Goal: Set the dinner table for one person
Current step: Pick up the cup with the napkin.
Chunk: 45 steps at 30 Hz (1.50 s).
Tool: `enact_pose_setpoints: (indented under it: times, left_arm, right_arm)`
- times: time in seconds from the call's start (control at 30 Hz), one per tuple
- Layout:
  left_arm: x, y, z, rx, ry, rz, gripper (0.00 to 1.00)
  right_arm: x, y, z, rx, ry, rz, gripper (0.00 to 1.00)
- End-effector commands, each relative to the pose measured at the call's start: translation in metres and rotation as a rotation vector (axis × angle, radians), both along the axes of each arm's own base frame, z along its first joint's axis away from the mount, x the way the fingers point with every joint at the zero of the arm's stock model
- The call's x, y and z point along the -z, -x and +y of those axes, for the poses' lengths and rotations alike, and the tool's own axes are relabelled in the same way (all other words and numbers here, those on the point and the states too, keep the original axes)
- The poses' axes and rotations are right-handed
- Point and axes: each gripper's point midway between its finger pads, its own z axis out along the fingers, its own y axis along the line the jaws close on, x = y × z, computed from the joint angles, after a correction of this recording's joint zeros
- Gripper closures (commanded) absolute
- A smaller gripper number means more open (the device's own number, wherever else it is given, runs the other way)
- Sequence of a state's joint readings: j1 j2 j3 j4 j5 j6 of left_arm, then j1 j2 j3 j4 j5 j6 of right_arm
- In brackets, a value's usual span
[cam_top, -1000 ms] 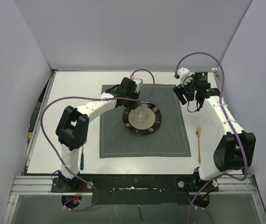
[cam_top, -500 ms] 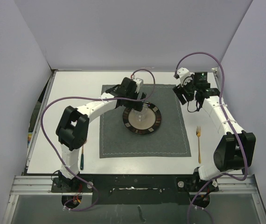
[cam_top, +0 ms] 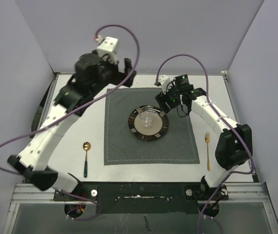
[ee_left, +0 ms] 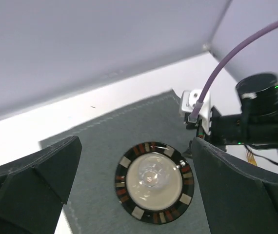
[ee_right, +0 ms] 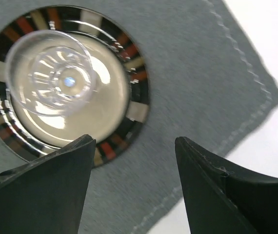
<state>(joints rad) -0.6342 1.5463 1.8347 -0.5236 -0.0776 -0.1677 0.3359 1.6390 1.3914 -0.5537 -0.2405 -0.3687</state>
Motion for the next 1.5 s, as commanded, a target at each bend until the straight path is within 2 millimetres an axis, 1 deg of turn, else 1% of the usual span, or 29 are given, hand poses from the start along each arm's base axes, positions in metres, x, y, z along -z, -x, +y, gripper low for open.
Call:
enact_pose_setpoints:
  times: [0.0, 0.07, 0.13, 0.17, 0.27, 0.3, 0.37, 0.47, 0.63, 0.8, 0.97, 1.13, 1.23, 1.47]
  left_arm:
    - [0.007, 0.028, 0.086, -0.187, -0.057, 0.031, 0.02]
    - [0.033, 0.037, 0.108, -0.227, -0.055, 0.103, 0.02]
    - [0.06, 0.046, 0.123, -0.258, -0.06, 0.171, 0.02]
    - [0.07, 0.051, 0.128, -0.269, -0.059, 0.196, 0.02]
    - [0.091, 0.063, 0.132, -0.279, -0.039, 0.246, 0.02]
    - [0.095, 0.066, 0.132, -0.279, -0.03, 0.257, 0.02]
    - [0.101, 0.069, 0.131, -0.278, -0.018, 0.275, 0.02]
    - [0.106, 0.073, 0.131, -0.276, -0.003, 0.285, 0.02]
    - [0.113, 0.076, 0.13, -0.278, 0.013, 0.298, 0.02]
    - [0.117, 0.078, 0.132, -0.285, 0.011, 0.302, 0.02]
    - [0.119, 0.08, 0.134, -0.292, 0.016, 0.301, 0.02]
    - [0.121, 0.083, 0.135, -0.292, 0.019, 0.305, 0.02]
    - [0.122, 0.083, 0.134, -0.29, 0.024, 0.305, 0.02]
    - [0.126, 0.078, 0.129, -0.277, 0.032, 0.306, 0.02]
  right_arm:
    - [-0.001, 0.0, 0.042, -0.048, -0.112, 0.058, 0.32]
    - [0.004, -0.003, 0.056, -0.077, -0.127, 0.086, 0.31]
    - [0.005, -0.007, 0.069, -0.106, -0.13, 0.094, 0.31]
    - [0.005, -0.011, 0.074, -0.115, -0.127, 0.09, 0.31]
    - [0.005, -0.022, 0.084, -0.13, -0.111, 0.074, 0.31]
    - [0.003, -0.026, 0.086, -0.129, -0.115, 0.064, 0.31]
    - [0.005, -0.031, 0.089, -0.129, -0.118, 0.062, 0.31]
    - [0.012, -0.033, 0.094, -0.135, -0.117, 0.069, 0.33]
    - [0.027, -0.024, 0.103, -0.154, -0.103, 0.095, 0.38]
    - [0.035, -0.014, 0.108, -0.17, -0.099, 0.109, 0.38]
    - [0.045, -0.009, 0.11, -0.178, -0.094, 0.119, 0.38]
    - [0.047, -0.012, 0.109, -0.185, -0.082, 0.105, 0.38]
    - [0.047, -0.01, 0.11, -0.194, -0.088, 0.106, 0.38]
    - [0.052, -0.008, 0.104, -0.195, -0.074, 0.1, 0.38]
